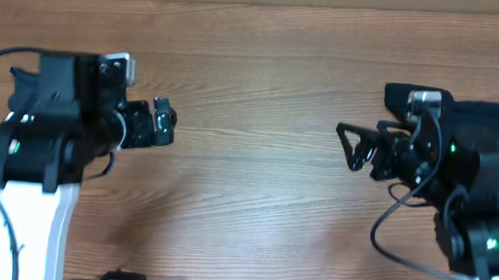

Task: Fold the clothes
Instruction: 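Grasp the crumpled black T-shirt with the right gripper and drag it to center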

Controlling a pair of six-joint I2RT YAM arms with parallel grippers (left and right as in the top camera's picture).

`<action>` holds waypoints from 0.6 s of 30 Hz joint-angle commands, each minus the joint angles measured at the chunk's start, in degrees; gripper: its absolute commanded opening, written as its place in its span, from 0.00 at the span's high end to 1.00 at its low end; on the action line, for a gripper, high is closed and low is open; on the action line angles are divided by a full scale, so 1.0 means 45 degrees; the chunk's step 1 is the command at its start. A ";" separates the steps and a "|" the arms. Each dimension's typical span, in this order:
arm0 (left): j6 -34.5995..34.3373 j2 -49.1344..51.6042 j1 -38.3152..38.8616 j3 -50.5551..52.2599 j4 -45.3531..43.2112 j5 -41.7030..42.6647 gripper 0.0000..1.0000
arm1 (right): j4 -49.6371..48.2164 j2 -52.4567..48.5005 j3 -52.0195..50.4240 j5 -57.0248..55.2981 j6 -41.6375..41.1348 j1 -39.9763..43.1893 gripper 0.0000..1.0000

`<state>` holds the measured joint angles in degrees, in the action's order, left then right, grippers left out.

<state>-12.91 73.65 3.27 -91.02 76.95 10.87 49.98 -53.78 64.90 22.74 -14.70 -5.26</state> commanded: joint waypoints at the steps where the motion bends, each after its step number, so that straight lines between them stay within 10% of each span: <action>1: 0.0301 0.1418 -0.0078 -0.0214 0.0826 -0.0039 0.00 | 0.1957 -0.2045 0.3332 -0.3415 -0.1753 0.2205 0.00; 11: 0.0243 0.2021 -0.0078 -0.1821 0.1336 -0.0078 0.00 | 0.2803 -0.8344 0.5921 -0.2176 -0.2803 1.2536 0.29; 18: 0.0058 0.2021 -0.0078 -0.2540 0.1447 -0.0063 0.00 | 0.0835 -1.1045 0.5921 -0.2599 -0.3565 1.3697 0.34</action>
<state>-12.93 83.48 3.22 -100.71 82.94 10.66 55.70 -100.36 90.48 12.19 -29.39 56.62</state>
